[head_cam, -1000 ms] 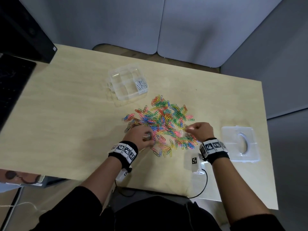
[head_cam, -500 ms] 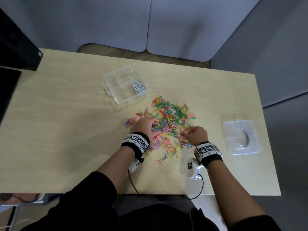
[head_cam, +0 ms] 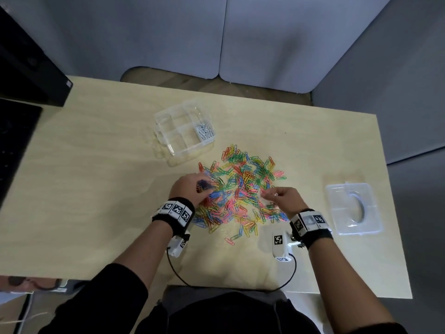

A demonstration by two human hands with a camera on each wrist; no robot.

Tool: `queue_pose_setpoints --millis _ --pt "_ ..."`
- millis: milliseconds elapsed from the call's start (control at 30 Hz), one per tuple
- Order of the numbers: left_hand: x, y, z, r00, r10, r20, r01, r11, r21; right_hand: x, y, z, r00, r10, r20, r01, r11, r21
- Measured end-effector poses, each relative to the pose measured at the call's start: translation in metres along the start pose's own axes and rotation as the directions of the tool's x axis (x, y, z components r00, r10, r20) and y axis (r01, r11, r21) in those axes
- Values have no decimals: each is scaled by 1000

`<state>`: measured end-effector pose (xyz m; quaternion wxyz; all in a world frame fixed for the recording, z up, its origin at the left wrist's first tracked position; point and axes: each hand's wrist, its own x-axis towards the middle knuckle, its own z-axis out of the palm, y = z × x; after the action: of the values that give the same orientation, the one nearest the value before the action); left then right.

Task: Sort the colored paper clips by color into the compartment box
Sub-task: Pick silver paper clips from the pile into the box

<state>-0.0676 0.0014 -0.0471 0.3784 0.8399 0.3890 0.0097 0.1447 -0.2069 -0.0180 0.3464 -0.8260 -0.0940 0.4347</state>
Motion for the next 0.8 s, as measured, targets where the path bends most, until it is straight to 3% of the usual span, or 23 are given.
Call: queue_pose_setpoints --millis 133,267,533,667,800 --pt "-6 7 -2 998 45 53 -47 998 44 2 0 -3 1000 9 17 -8 999 -54" --pt "-3 11 -1 998 30 -62 -28 999 38 3 2 -4 1000 22 20 -21 998 -53" --pt "19 28 -9 995 95 44 -103 967 232 -5 5 -10 984 113 138 -159 910 383" --pt "26 31 -12 990 60 132 -90 968 235 -10 1 -7 954 121 276 -268 759 593" --pt "26 27 -13 980 54 189 -85 983 161 -16 -9 3 917 47 396 -319 683 658"
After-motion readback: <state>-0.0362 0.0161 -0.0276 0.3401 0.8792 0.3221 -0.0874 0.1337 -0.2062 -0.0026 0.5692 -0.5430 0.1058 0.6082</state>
